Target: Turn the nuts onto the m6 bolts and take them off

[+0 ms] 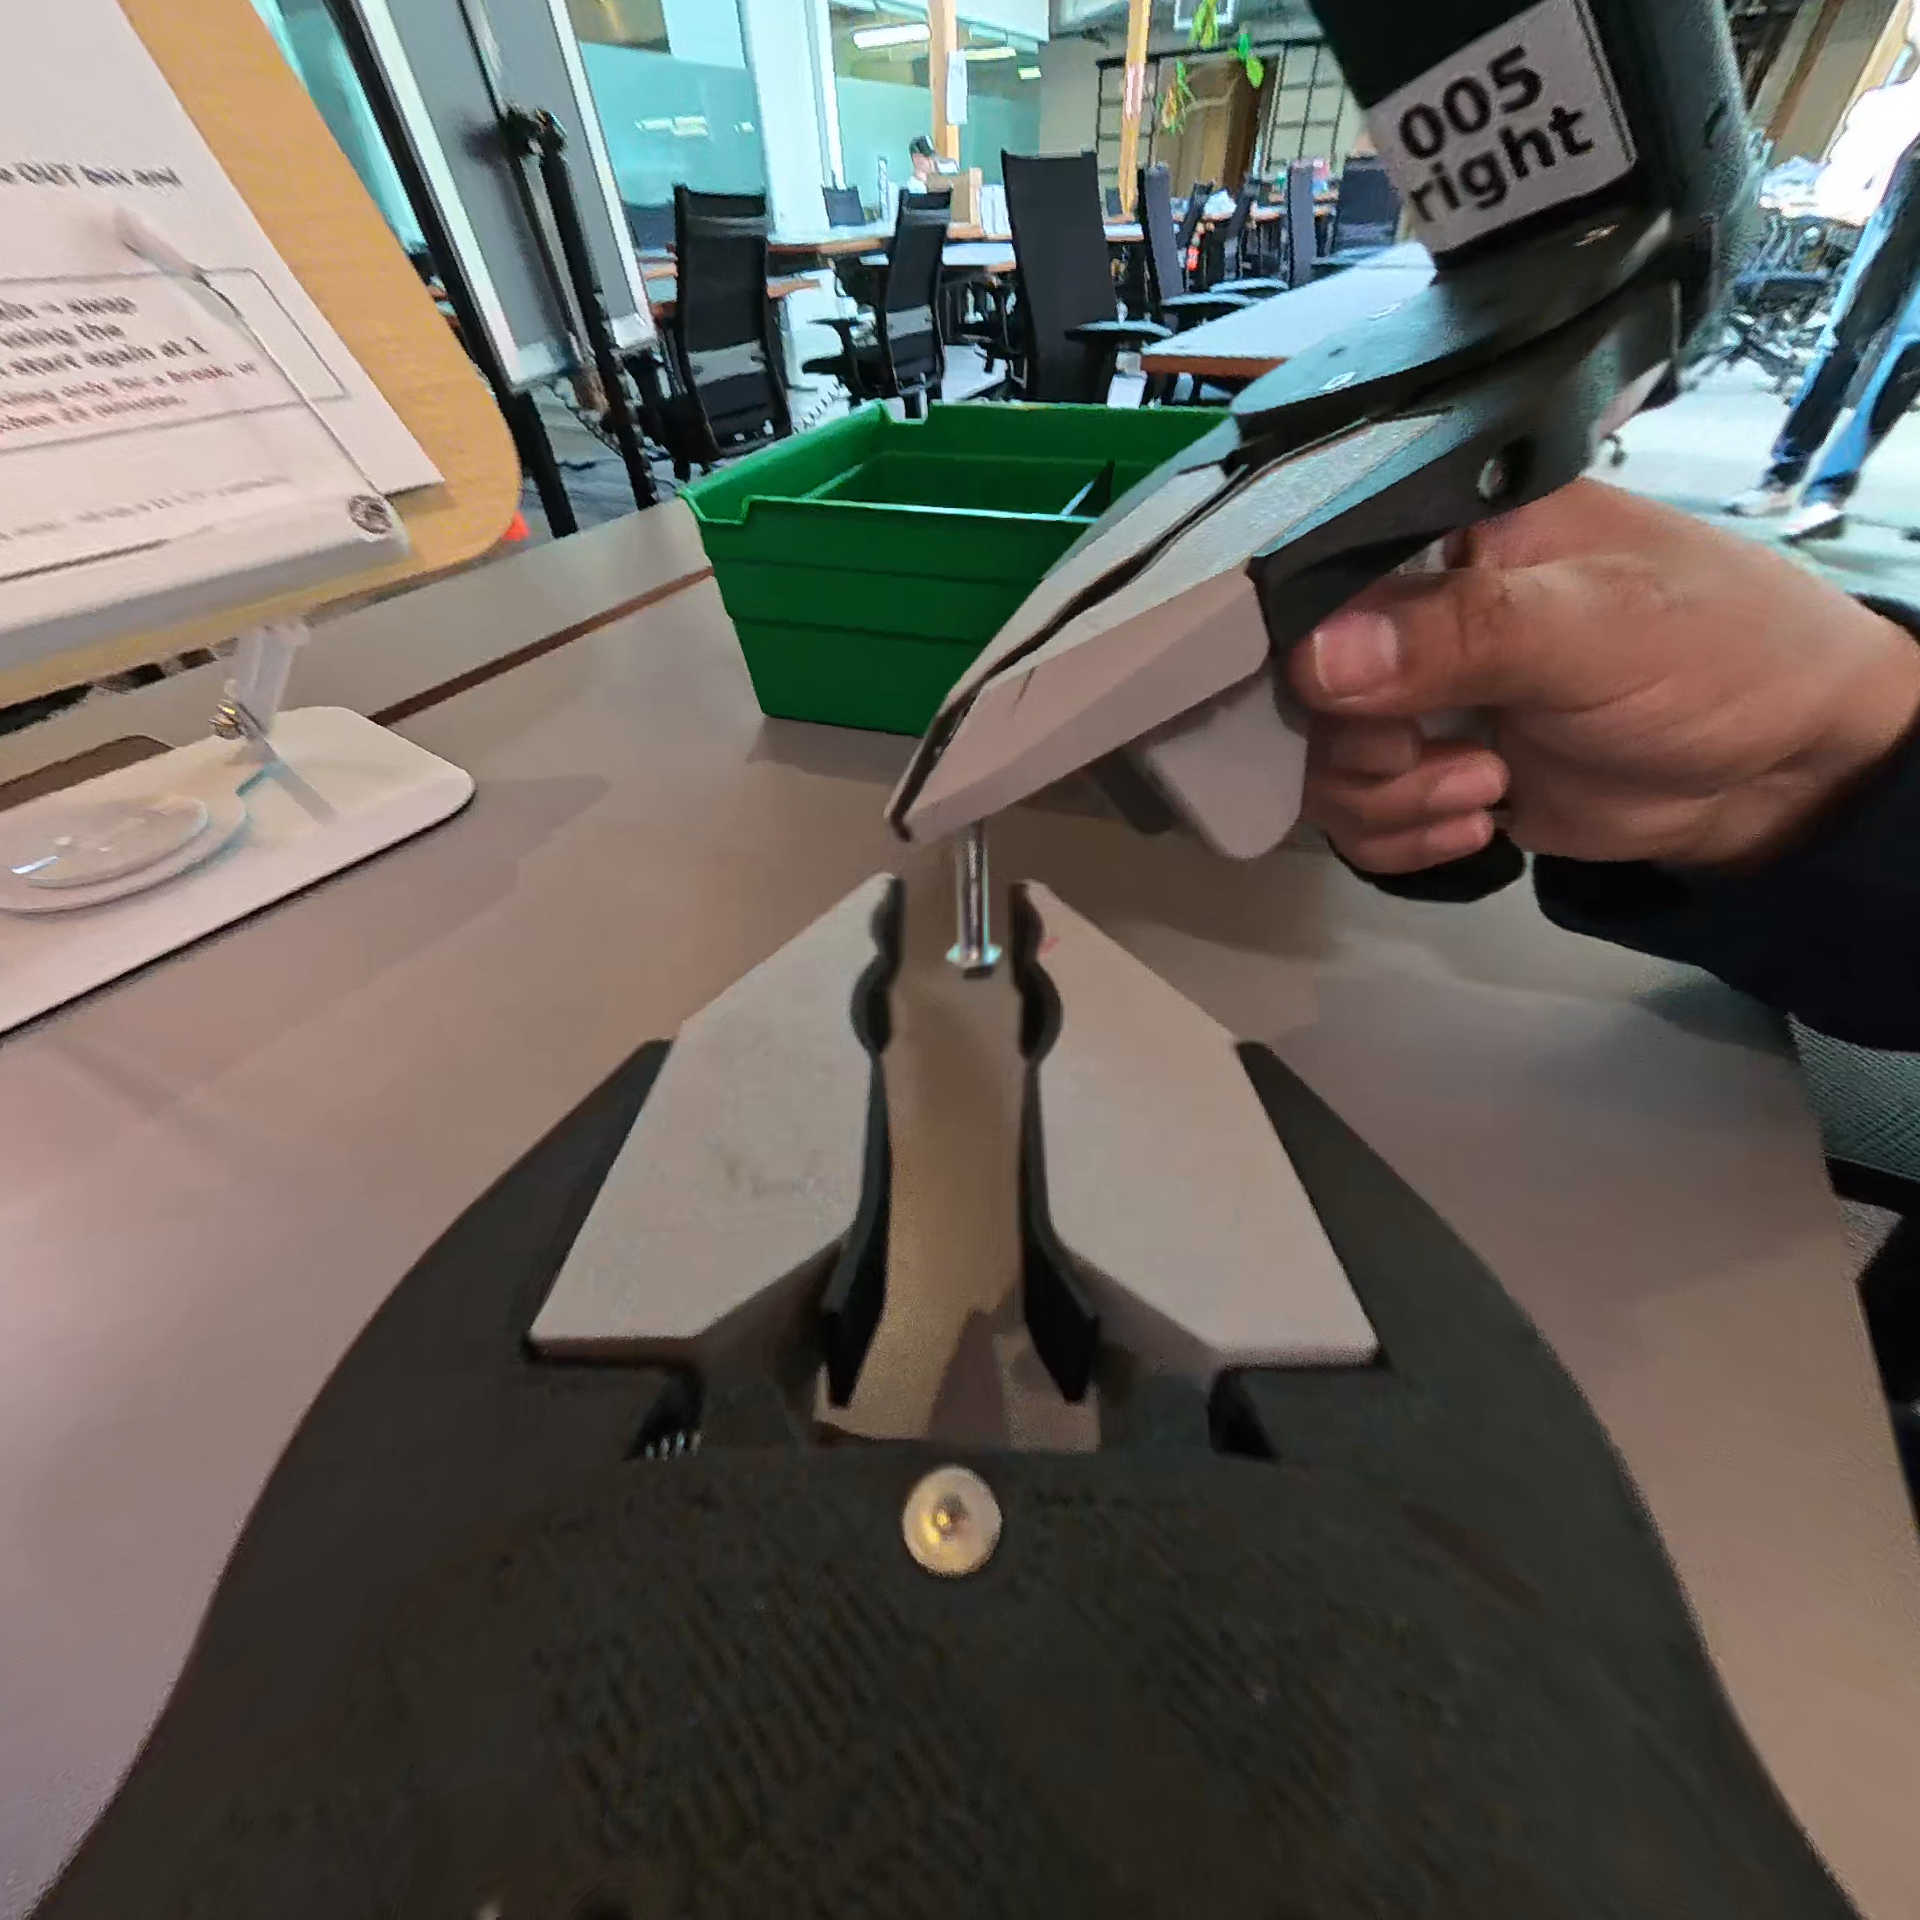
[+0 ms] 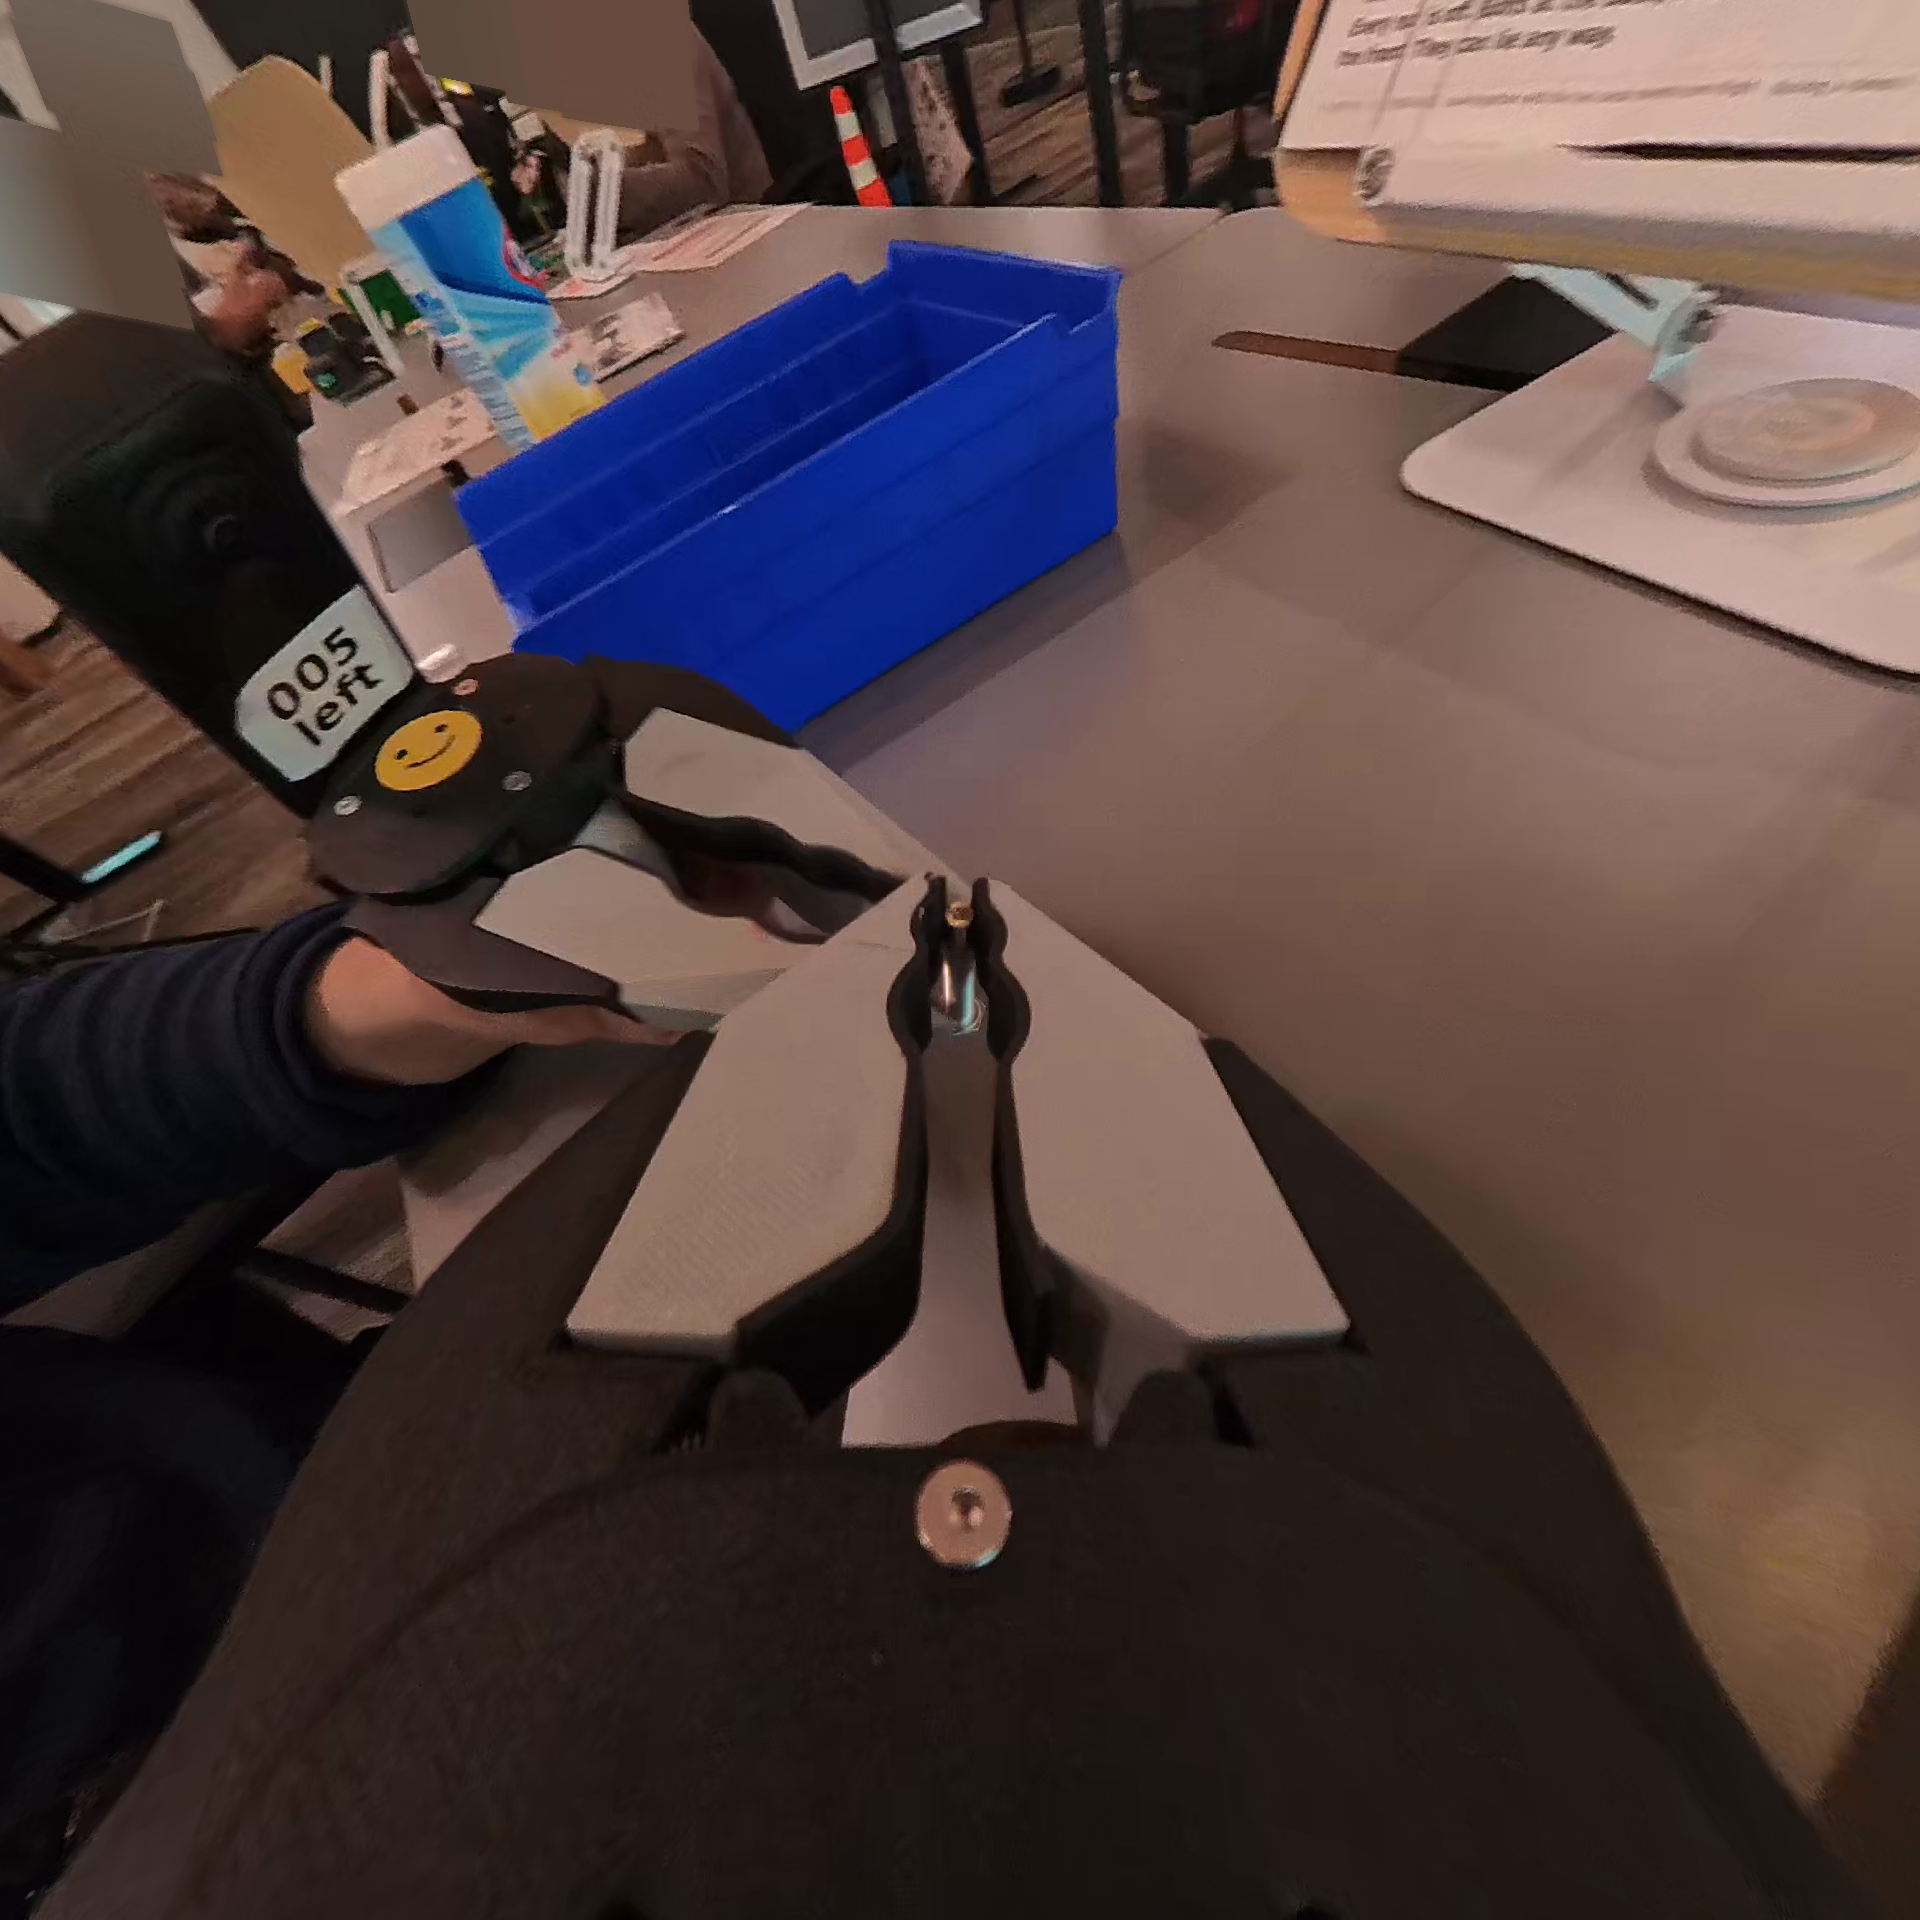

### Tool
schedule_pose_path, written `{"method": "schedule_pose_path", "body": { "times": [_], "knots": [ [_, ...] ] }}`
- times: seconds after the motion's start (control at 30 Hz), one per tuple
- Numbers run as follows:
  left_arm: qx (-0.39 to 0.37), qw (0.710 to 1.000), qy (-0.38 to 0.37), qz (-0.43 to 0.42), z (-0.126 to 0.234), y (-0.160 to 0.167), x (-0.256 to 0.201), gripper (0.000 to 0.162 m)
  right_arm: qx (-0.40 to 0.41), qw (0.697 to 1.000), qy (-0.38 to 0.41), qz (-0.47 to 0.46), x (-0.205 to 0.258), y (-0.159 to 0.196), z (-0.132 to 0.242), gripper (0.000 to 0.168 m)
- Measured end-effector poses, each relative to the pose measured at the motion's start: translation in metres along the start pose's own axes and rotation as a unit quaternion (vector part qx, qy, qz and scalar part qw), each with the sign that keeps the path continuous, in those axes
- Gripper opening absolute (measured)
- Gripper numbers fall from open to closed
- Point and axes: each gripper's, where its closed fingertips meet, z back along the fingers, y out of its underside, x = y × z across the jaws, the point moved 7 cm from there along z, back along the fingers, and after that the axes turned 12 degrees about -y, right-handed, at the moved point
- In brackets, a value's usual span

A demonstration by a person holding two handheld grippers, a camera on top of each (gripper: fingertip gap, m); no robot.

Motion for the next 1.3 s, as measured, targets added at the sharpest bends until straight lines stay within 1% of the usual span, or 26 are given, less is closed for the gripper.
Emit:
{"method": "schedule_pose_path", "body": {
  "times": [0.03,0.07,0.1,0.17,0.23,0.3,0.37,0.43,0.5,0.57,0.6,0.63,0.73,0.77,0.83,0.93,1.0,1.07,1.13,1.2,1.3],
  "knots": [
    [-0.007,1.0,-0.007,0.0,0.001,-0.001,0.002,0.029,-0.002,1.0,0.016,0.004,-0.002,-0.002,0.006,0.002],
    [-0.012,1.0,-0.011,0.002,0.002,-0.002,0.003,0.037,-0.007,0.999,0.03,0.007,-0.005,-0.005,0.013,0.002],
    [-0.016,1.0,-0.015,0.004,0.004,-0.003,0.004,0.042,-0.014,0.999,0.044,0.012,-0.007,-0.011,0.023,0.002],
    [-0.019,1.0,-0.022,0.009,0.005,-0.004,0.007,0.042,-0.031,0.996,0.079,0.028,-0.014,-0.03,0.051,0.002],
    [-0.008,1.0,-0.026,0.013,0.003,-0.001,0.009,0.04,-0.049,0.989,0.13,0.042,-0.03,-0.059,0.088,0.002],
    [0.003,1.0,-0.027,0.012,0.001,0.002,0.009,0.039,-0.046,0.977,0.202,0.046,-0.059,-0.087,0.127,0.002],
    [0.006,1.0,-0.029,0.006,0.0,0.004,0.009,0.036,-0.028,0.96,0.275,0.04,-0.098,-0.105,0.162,0.001],
    [0.011,0.999,-0.032,0.001,-0.001,0.005,0.009,0.034,-0.004,0.949,0.313,0.029,-0.135,-0.111,0.181,0.002],
    [0.013,0.999,-0.033,-0.001,-0.002,0.006,0.009,0.034,0.02,0.945,0.325,0.017,-0.166,-0.106,0.187,0.002],
    [0.014,0.999,-0.035,0.0,-0.002,0.006,0.01,0.034,0.044,0.948,0.312,-0.033,-0.19,-0.092,0.183,0.005],
    [0.016,0.999,-0.035,0.0,-0.002,0.007,0.011,0.034,0.048,0.949,0.306,-0.055,-0.197,-0.086,0.181,0.014],
    [0.016,0.999,-0.037,0.002,-0.001,0.007,0.012,0.034,0.048,0.949,0.306,-0.061,-0.199,-0.084,0.18,0.018],
    [0.015,0.999,-0.034,0.014,-0.001,0.007,0.014,0.034,0.035,0.949,0.313,-0.023,-0.185,-0.092,0.174,0.018],
    [0.015,0.999,-0.031,0.017,-0.001,0.007,0.013,0.035,0.027,0.954,0.299,-0.01,-0.173,-0.097,0.168,0.02],
    [0.018,0.999,-0.028,0.017,-0.002,0.007,0.012,0.035,0.007,0.971,0.237,0.008,-0.139,-0.106,0.147,0.023],
    [0.022,0.999,-0.026,0.011,-0.002,0.009,0.011,0.036,-0.016,0.995,0.094,0.024,-0.073,-0.106,0.1,0.033],
    [0.025,0.999,-0.026,0.009,0.0,0.009,0.011,0.036,-0.001,1.0,0.005,0.029,-0.034,-0.09,0.063,0.036],
    [0.031,0.999,-0.029,0.009,0.003,0.011,0.011,0.038,0.033,0.998,-0.048,0.032,-0.009,-0.064,0.028,0.043],
    [0.031,0.999,-0.031,0.025,0.011,0.012,0.009,0.041,0.062,0.995,-0.062,0.049,0.0,-0.037,-0.001,0.045],
    [0.03,0.998,-0.035,0.047,0.024,0.012,0.006,0.042,0.074,0.993,-0.034,0.09,-0.004,-0.014,-0.02,0.044],
    [0.033,0.996,-0.028,0.077,0.052,0.014,-0.003,0.049,0.083,0.988,0.02,0.127,-0.021,0.008,-0.03,0.043]
  ]
}}
